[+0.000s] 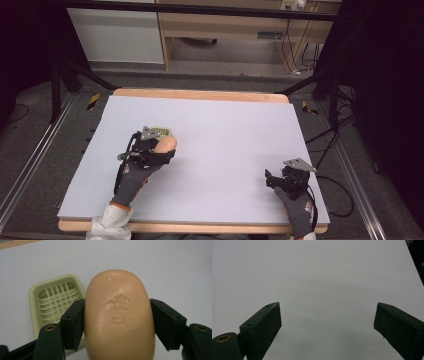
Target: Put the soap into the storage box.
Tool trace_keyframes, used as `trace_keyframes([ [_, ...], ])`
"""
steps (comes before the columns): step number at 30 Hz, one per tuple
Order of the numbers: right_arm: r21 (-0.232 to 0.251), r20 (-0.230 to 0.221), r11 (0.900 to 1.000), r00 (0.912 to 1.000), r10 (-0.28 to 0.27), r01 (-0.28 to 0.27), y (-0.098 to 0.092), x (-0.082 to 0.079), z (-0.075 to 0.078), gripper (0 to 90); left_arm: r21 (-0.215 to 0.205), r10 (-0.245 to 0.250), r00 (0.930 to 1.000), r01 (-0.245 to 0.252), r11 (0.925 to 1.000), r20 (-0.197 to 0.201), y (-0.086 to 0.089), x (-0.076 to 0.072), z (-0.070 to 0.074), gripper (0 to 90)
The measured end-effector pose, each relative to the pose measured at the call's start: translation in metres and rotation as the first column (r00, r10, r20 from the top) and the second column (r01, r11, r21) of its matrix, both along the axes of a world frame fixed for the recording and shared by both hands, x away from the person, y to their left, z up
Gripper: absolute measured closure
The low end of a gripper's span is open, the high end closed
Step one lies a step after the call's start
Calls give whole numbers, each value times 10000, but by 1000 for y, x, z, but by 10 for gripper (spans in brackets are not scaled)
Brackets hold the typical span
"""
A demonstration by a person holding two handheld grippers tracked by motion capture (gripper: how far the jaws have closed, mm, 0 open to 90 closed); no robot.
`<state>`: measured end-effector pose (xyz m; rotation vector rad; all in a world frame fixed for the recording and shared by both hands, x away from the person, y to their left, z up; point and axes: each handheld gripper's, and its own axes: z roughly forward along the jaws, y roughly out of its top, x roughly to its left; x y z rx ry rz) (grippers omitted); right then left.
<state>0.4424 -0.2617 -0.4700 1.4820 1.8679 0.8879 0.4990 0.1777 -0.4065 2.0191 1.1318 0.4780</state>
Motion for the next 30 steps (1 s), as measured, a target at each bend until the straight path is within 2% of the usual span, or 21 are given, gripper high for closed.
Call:
trace_keyframes([
  [9,-44,-7,10000,10000,21,-21,1,1,-1,79,-57,545,9985,-546,9985,-36,11,16,-1,313],
  [14,-25,-54,10000,10000,15,-15,2,1,-1,78,-156,669,9978,-669,9976,1,13,21,1,313],
  [19,-27,-60,10000,10000,39,-39,2,1,-1,78,25,812,9967,-811,9967,-57,14,31,-3,313],
  [30,28,-85,10000,10000,49,-48,3,2,-1,78,89,1156,9931,-1155,9933,-189,17,48,-11,313],
])
